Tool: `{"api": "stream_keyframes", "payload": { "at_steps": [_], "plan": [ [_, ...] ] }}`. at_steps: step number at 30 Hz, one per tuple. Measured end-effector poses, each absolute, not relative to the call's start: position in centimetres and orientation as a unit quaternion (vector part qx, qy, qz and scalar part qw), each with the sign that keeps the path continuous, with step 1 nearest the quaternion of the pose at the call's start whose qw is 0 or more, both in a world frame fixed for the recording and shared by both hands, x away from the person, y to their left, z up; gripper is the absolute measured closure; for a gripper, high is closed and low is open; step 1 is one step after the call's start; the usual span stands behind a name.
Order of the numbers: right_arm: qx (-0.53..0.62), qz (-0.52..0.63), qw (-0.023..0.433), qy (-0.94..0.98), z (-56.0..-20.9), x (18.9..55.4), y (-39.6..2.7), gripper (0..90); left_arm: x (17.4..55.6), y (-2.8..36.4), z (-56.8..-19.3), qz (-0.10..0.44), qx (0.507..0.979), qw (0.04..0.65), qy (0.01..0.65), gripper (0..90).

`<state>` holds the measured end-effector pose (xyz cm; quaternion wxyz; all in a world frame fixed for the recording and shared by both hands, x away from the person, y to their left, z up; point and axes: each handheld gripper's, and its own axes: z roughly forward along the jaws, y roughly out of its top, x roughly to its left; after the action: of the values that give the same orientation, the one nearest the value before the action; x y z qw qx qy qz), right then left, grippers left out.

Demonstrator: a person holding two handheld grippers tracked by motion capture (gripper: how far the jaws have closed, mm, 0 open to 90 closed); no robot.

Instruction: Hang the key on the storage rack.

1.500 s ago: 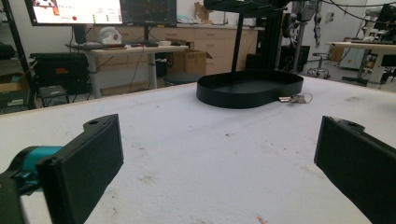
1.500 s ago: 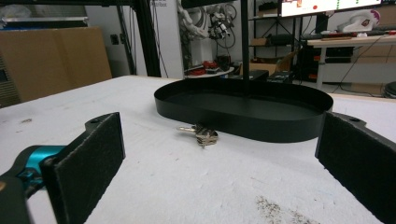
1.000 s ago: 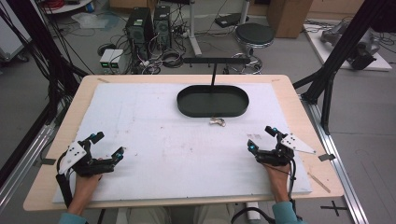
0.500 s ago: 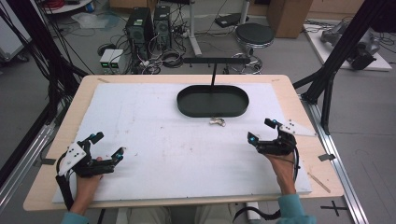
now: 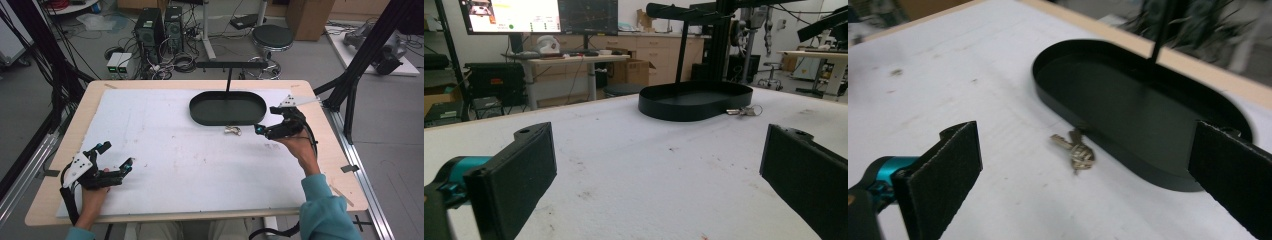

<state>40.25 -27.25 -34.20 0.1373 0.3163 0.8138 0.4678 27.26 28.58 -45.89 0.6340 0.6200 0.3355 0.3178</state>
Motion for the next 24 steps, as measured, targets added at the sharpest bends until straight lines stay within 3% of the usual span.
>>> {"api": "stream_keyframes", "payload": {
  "at_steps": [8, 24],
  "plan": [
    [0.295, 0.398, 0.098, 0.863, -33.9, 43.3, -24.9, 0.7, 27.3, 28.6, -45.9, 0.318, 0.621, 0.633, 0.334, 2.0],
    [0.270, 0.297, 0.072, 0.913, -36.0, 45.8, -21.6, 0.7, 27.3, 28.5, -45.9, 0.320, 0.621, 0.634, 0.334, 2.0]
  ]
}}
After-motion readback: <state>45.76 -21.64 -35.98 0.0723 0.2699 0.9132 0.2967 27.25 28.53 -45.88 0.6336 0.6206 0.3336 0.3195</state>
